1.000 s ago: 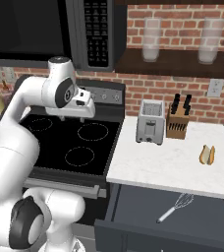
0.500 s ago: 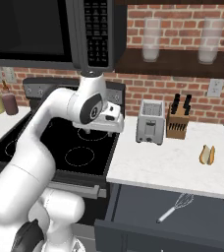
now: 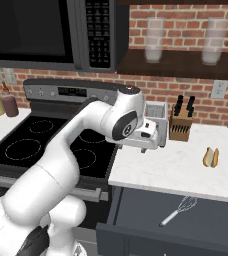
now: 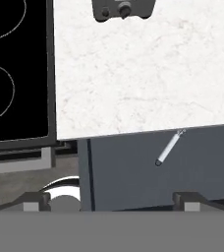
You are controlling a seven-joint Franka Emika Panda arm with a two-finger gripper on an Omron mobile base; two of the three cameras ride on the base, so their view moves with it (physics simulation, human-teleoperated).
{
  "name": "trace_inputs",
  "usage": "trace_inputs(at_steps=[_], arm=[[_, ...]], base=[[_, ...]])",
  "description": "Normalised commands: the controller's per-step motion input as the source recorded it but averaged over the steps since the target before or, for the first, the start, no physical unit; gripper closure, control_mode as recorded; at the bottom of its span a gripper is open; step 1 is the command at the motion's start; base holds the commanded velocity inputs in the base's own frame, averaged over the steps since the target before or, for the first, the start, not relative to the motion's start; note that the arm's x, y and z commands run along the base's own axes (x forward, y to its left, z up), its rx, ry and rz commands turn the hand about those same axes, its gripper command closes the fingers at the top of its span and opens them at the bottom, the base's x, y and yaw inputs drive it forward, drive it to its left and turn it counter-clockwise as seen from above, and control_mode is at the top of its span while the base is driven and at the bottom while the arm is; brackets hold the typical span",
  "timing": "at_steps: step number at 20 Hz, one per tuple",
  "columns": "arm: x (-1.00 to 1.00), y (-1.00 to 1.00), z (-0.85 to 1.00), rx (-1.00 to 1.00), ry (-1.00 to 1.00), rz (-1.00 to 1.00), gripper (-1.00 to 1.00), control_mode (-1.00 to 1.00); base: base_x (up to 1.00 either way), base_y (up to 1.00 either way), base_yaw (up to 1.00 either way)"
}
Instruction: Pick the whisk from the drawer and place it on the counter.
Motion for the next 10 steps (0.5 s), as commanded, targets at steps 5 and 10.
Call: trace_inputs(at_steps=[5, 10], arm=[[-0.03, -0.8, -0.3, 0.0, 0.04, -0.04, -1.0, -1.0], [-0.14, -0.51, -0.44, 0.0, 0.04, 0.0, -1.0, -1.0]], base=[[0.0, 0.0, 0.0], [0.0, 0.0, 0.0]])
